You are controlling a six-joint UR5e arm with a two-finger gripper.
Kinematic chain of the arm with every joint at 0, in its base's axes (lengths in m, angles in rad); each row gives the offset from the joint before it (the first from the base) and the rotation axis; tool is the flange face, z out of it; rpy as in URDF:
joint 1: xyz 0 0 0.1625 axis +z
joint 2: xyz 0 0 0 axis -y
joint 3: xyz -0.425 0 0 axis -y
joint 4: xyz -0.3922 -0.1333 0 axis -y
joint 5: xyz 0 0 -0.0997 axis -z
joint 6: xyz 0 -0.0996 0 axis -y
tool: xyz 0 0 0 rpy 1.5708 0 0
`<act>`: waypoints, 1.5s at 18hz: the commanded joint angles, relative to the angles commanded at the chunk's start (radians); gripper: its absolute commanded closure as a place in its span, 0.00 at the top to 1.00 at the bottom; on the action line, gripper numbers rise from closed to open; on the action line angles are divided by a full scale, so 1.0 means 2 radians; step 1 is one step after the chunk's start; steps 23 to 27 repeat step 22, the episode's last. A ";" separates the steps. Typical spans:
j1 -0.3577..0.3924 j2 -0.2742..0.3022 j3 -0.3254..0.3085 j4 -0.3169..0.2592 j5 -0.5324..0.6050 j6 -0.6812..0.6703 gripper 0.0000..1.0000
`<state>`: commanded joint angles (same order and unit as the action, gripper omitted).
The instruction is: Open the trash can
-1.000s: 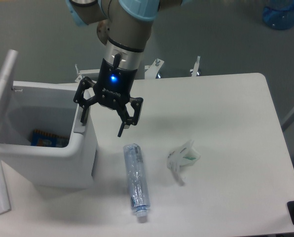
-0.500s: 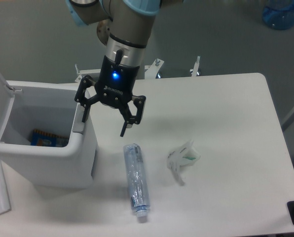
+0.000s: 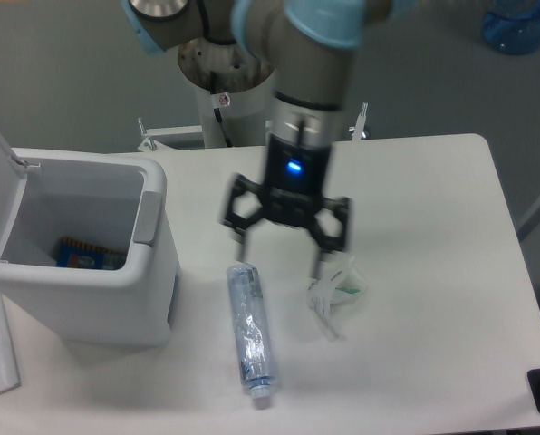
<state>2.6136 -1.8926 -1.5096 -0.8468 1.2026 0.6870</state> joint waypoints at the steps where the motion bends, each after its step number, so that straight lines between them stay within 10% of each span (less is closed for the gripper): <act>1: 0.010 -0.015 0.008 0.001 0.007 0.015 1.00; 6: 0.010 -0.088 0.067 -0.004 0.120 0.085 1.00; 10: 0.006 -0.095 0.063 -0.016 0.158 0.153 1.00; 19: 0.002 -0.105 0.119 -0.146 0.206 0.211 1.00; 27: -0.001 -0.108 0.119 -0.146 0.207 0.210 1.00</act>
